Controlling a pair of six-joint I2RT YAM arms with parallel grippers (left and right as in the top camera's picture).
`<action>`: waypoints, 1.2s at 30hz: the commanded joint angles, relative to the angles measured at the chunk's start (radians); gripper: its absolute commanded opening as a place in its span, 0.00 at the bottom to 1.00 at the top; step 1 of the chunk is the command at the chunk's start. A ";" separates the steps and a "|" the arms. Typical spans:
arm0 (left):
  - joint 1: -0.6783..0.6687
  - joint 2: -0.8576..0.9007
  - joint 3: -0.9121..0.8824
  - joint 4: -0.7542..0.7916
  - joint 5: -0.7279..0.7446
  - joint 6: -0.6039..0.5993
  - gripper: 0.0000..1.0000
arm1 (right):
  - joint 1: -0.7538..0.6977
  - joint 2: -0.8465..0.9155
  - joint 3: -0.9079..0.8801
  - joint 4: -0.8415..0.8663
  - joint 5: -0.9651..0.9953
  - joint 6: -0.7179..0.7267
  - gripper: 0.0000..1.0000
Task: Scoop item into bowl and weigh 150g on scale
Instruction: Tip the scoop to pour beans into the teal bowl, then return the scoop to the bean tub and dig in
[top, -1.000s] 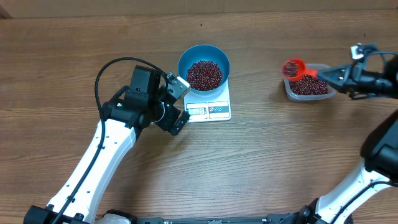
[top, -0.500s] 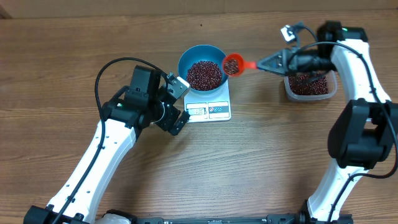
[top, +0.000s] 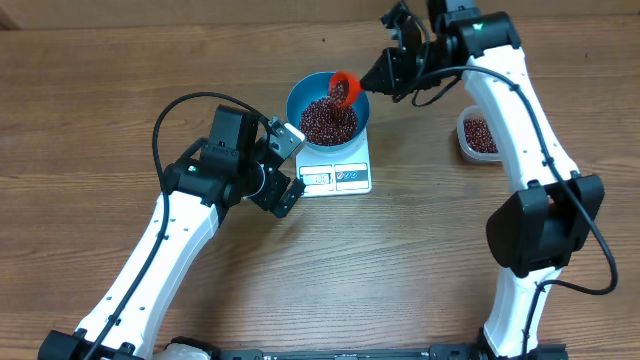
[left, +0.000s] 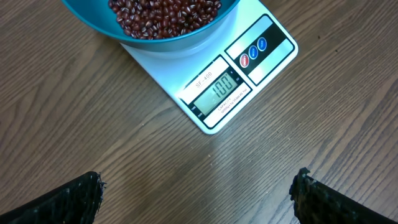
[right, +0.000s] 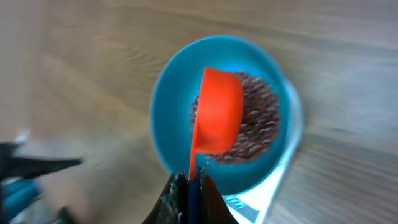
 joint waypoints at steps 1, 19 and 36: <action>0.005 -0.021 -0.003 0.002 0.004 -0.010 1.00 | 0.052 -0.009 0.063 0.004 0.251 0.019 0.04; 0.005 -0.021 -0.003 0.002 0.004 -0.010 0.99 | 0.341 -0.014 0.082 -0.004 0.917 -0.064 0.04; 0.005 -0.021 -0.003 0.002 0.004 -0.010 1.00 | 0.054 -0.174 0.087 -0.059 0.364 -0.063 0.04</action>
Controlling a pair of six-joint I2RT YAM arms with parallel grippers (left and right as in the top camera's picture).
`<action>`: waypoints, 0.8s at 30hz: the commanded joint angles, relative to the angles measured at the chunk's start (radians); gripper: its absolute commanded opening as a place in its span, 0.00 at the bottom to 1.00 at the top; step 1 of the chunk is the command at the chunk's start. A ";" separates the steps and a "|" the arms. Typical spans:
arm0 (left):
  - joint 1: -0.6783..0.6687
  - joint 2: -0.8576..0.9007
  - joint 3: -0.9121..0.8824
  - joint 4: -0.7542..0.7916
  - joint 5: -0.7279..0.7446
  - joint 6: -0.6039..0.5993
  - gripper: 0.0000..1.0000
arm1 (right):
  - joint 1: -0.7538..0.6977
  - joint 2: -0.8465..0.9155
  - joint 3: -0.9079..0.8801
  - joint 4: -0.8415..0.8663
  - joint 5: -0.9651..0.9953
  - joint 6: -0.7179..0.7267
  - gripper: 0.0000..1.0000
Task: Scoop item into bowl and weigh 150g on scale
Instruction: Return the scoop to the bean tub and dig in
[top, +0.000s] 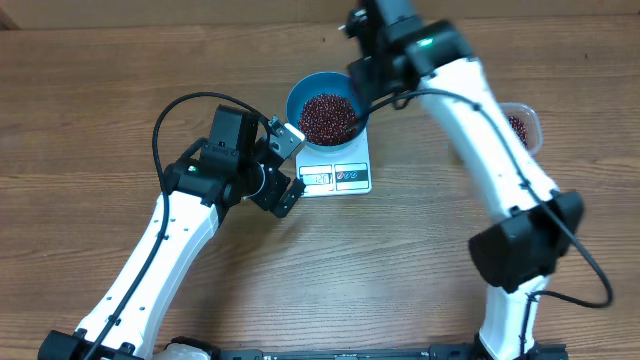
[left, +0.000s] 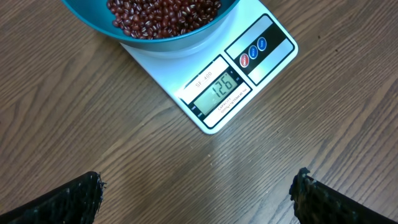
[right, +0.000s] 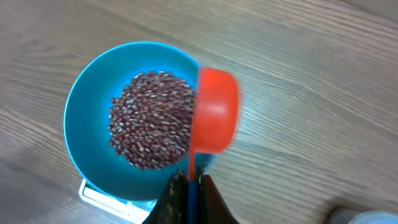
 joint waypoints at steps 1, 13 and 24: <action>0.005 -0.021 -0.003 0.002 0.004 -0.010 1.00 | -0.162 -0.148 0.036 -0.033 -0.201 -0.004 0.04; 0.005 -0.021 -0.003 0.002 0.004 -0.010 1.00 | -0.651 -0.196 -0.054 -0.243 -0.223 -0.132 0.04; 0.005 -0.021 -0.003 0.002 0.004 -0.010 1.00 | -0.674 -0.196 -0.229 -0.208 -0.183 -0.135 0.04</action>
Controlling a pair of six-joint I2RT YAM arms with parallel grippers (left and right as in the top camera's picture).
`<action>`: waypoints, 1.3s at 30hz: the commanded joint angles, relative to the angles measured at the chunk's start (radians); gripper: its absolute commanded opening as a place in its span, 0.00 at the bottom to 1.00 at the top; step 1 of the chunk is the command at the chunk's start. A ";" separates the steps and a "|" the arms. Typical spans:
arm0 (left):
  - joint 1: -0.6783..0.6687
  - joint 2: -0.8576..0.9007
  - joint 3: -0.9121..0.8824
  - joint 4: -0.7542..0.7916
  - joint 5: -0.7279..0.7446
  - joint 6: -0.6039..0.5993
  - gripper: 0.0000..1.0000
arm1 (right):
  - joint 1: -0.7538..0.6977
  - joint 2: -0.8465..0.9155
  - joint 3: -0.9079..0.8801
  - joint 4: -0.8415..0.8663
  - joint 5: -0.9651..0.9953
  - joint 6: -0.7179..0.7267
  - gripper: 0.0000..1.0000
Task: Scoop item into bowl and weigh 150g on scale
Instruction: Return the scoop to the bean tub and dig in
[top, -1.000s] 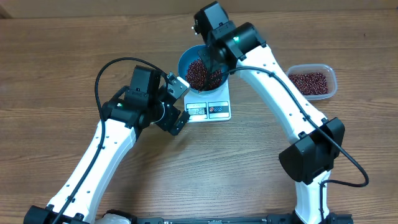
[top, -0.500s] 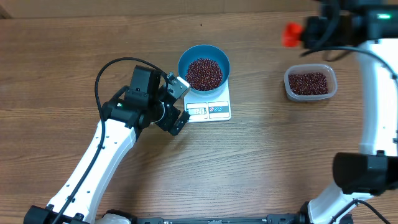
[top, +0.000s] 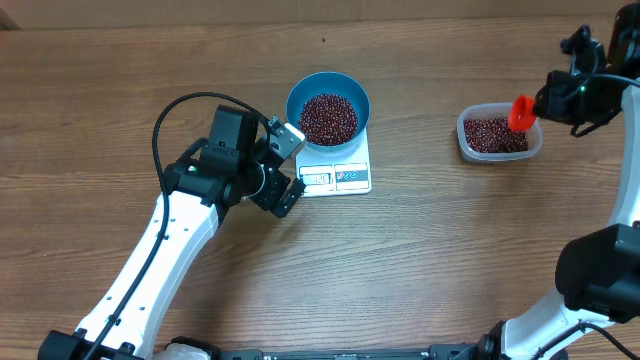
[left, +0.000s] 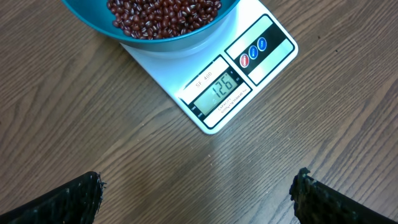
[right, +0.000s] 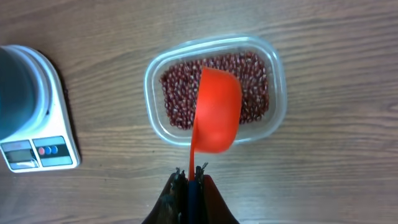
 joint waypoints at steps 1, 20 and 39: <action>0.005 -0.021 -0.003 0.002 0.004 -0.010 1.00 | 0.009 -0.014 -0.005 0.011 0.008 -0.015 0.04; 0.005 -0.021 -0.003 0.002 0.004 -0.010 1.00 | 0.162 -0.014 0.145 -0.242 0.080 0.271 0.04; 0.005 -0.021 -0.003 0.002 0.004 -0.010 0.99 | 0.154 -0.014 0.159 -0.131 0.082 0.415 0.04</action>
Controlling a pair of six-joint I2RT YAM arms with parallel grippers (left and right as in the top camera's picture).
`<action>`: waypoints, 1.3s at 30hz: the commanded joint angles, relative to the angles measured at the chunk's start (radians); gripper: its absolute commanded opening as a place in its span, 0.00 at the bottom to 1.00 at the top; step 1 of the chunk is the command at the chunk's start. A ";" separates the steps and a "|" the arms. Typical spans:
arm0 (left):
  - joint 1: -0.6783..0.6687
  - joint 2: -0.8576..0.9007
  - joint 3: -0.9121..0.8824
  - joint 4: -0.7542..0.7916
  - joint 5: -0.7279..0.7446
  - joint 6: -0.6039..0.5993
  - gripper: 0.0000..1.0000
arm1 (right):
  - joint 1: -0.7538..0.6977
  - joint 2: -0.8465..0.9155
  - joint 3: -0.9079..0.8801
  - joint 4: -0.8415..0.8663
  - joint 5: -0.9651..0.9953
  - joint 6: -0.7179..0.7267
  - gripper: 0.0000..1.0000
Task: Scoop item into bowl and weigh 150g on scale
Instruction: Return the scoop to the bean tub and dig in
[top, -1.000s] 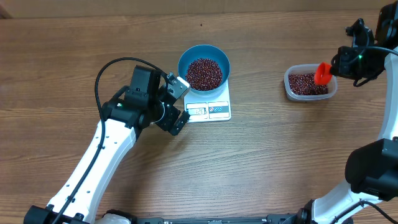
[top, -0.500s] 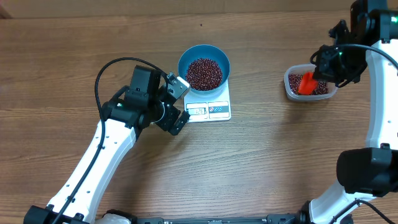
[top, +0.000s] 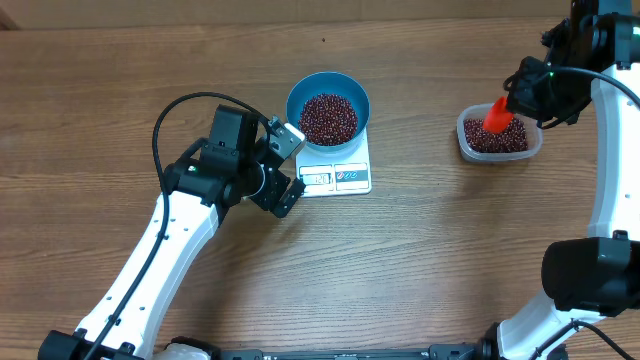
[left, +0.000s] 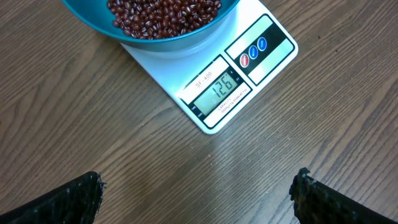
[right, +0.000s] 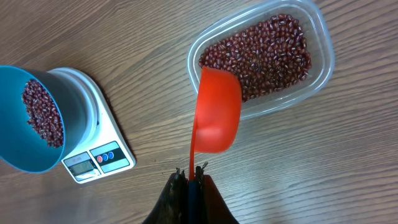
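A blue bowl (top: 328, 110) of red beans sits on the white scale (top: 340, 177); the display (left: 216, 88) reads 126. My right gripper (right: 193, 169) is shut on the handle of the orange scoop (right: 216, 111), held above the near-left rim of the clear bean tub (right: 264, 59), (top: 497, 140). The scoop (top: 497, 113) is turned underside to the wrist camera, so its contents are hidden. My left gripper (left: 199, 186) stands open over bare table just in front of the scale, nothing between its fingers (left: 71, 196).
The wooden table (top: 420, 260) carries only the scale and the tub. The left arm (top: 220, 165) crouches beside the scale's left side with a black cable looping over it. The right arm (top: 610, 150) runs down the right edge.
My right gripper has turned and shifted the scoop a little left, from above the tub's middle to above its near-left rim. The left arm, bowl and 126 reading are unchanged.
The scoop was tipped over the bowl while the scale read 100. Then it hung at the bowl's right rim with the reading at 126. Then my right gripper held it over the bean tub at the right, and now at the tub's rim.
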 joint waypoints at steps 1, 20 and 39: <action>0.005 -0.021 -0.003 0.002 0.004 -0.010 1.00 | -0.004 -0.015 0.026 0.007 0.035 0.020 0.04; 0.005 -0.021 -0.003 0.002 0.004 -0.010 1.00 | -0.062 0.124 0.019 0.106 0.155 -0.355 0.04; 0.005 -0.021 -0.003 0.002 0.004 -0.010 1.00 | -0.080 0.237 0.019 0.126 0.083 -0.501 0.04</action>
